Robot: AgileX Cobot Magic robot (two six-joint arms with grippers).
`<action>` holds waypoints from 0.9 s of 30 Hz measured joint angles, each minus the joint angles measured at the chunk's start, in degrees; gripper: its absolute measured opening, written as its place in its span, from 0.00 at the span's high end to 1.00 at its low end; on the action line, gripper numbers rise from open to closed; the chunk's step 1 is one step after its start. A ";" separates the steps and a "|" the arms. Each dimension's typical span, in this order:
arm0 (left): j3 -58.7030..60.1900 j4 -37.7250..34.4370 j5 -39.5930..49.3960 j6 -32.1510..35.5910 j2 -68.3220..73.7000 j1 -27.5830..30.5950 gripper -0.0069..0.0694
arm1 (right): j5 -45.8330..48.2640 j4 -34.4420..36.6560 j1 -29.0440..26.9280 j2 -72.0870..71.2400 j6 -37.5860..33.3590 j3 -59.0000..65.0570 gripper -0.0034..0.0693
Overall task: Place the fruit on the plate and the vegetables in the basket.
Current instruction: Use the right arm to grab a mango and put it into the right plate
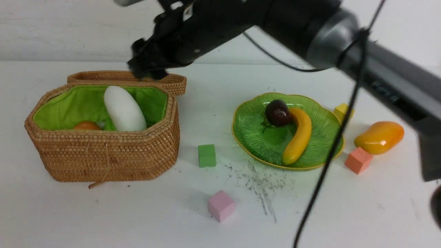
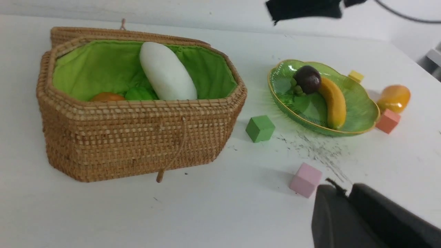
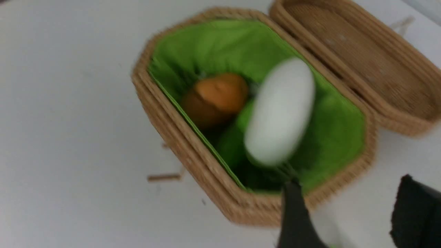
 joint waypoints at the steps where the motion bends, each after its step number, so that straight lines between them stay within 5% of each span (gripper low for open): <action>1: 0.00 -1.57 -0.40 1.43 0.00 0.00 0.83 | 4.46 -2.15 -0.85 -1.41 1.53 -0.15 0.53; 7: 0.00 -14.35 -5.67 13.01 0.00 0.00 0.83 | 11.76 -12.49 -8.14 -5.80 10.69 2.19 0.95; 13: 0.00 -18.86 -8.48 17.36 0.00 0.00 0.83 | 11.78 -16.71 -18.73 -12.22 22.14 18.71 0.96; 16: 0.00 -19.15 -8.53 18.49 0.00 0.00 0.82 | 11.63 -17.36 -27.85 -15.14 27.80 28.37 0.89; 20: 0.00 -19.26 -8.53 19.08 0.00 0.00 0.82 | 6.87 -14.50 -38.01 -13.66 34.43 37.60 0.68; 27: 0.00 -19.32 -8.53 19.09 0.00 0.00 0.82 | -8.25 -1.97 -47.43 -5.99 36.34 39.50 0.14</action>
